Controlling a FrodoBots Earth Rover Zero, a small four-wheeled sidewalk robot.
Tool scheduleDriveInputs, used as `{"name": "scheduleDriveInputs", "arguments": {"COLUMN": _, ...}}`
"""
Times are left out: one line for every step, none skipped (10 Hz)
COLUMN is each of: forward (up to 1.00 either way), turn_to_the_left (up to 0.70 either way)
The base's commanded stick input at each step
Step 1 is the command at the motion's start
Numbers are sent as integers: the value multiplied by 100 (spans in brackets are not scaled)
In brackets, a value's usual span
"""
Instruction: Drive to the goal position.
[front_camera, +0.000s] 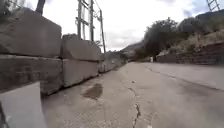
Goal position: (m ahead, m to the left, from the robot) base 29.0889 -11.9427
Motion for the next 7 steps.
{"name": "scheduleDriveInputs", "arguments": {"forward": 70, "turn_to_the_left": 0}}
{"name": "scheduleDriveInputs", "arguments": {"forward": 70, "turn_to_the_left": -6}}
{"name": "scheduleDriveInputs", "arguments": {"forward": 70, "turn_to_the_left": -16}}
{"name": "scheduleDriveInputs", "arguments": {"forward": 70, "turn_to_the_left": -25}}
{"name": "scheduleDriveInputs", "arguments": {"forward": 70, "turn_to_the_left": -19}}
{"name": "scheduleDriveInputs", "arguments": {"forward": 70, "turn_to_the_left": -10}}
{"name": "scheduleDriveInputs", "arguments": {"forward": 70, "turn_to_the_left": -1}}
